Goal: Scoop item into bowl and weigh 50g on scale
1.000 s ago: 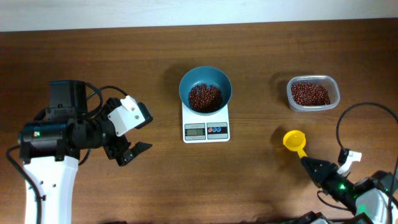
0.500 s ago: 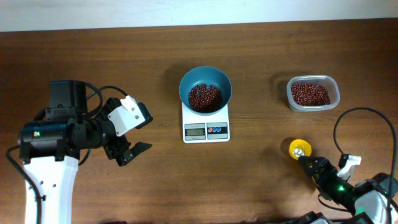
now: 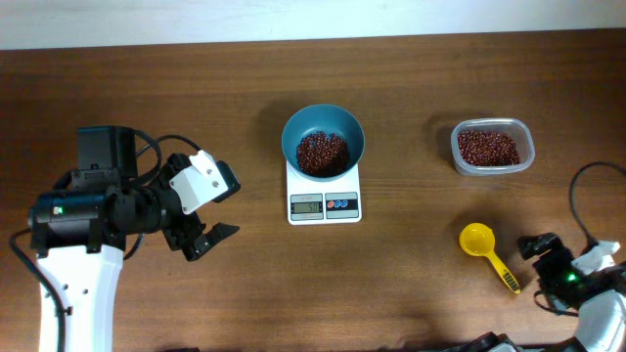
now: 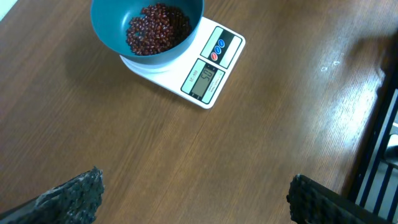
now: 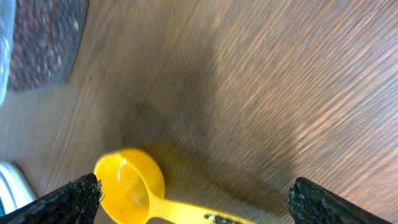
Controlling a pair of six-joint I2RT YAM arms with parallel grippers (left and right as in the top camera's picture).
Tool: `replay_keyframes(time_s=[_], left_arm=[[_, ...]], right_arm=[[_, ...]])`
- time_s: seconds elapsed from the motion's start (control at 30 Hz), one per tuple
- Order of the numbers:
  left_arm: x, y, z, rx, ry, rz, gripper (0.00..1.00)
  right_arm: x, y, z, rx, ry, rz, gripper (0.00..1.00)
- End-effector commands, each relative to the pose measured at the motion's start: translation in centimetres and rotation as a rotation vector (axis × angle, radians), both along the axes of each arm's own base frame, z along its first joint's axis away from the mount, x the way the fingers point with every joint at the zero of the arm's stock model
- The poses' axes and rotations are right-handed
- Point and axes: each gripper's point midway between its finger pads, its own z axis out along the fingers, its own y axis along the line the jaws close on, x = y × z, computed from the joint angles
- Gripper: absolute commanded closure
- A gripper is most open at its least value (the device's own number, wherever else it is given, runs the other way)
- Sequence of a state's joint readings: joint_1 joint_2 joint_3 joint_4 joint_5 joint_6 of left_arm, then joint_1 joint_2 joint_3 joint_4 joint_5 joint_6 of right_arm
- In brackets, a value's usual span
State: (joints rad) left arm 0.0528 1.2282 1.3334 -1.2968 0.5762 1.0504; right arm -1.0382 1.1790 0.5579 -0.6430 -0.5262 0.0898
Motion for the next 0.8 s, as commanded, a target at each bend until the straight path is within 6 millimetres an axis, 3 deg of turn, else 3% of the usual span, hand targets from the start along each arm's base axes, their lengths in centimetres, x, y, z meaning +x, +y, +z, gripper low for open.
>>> replay_keyframes(time_s=[0.0, 0.1, 0.23, 0.4, 0.5, 0.57, 0.67, 0.77], left_arm=[[0.0, -0.2, 0.6, -0.021, -0.008, 0.007, 0.01], [0.0, -0.2, 0.6, -0.021, -0.008, 0.007, 0.01], [0.0, -0.2, 0.6, -0.021, -0.008, 0.007, 0.01], [0.0, -0.2, 0.6, -0.021, -0.008, 0.007, 0.01], [0.0, -0.2, 0.6, -0.021, -0.008, 0.007, 0.01], [0.0, -0.2, 0.6, -0.021, -0.008, 0.007, 0.01], [0.0, -0.2, 0.6, -0.021, -0.008, 0.007, 0.01], [0.0, -0.2, 0.6, -0.021, -0.008, 0.007, 0.01]], right_arm=[[-0.3, -3.4, 2.2, -0.094, 0.056, -0.104, 0.01], [0.6, -4.6, 4.7, -0.138, 0.049, -0.123, 0.01], [4.4, -3.0, 9.7, -0.212, -0.041, 0.010, 0.01], [10.0, 1.8, 19.7, -0.376, -0.273, 0.244, 0.01], [11.4, 4.6, 24.4, -0.440, -0.385, 0.333, 0.01], [12.2, 7.5, 28.4, -0.483, -0.492, 0.418, 0.01], [12.6, 10.1, 31.1, -0.507, -0.571, 0.490, 0.01], [12.8, 11.4, 30.7, -0.487, -0.570, 0.534, 0.01]])
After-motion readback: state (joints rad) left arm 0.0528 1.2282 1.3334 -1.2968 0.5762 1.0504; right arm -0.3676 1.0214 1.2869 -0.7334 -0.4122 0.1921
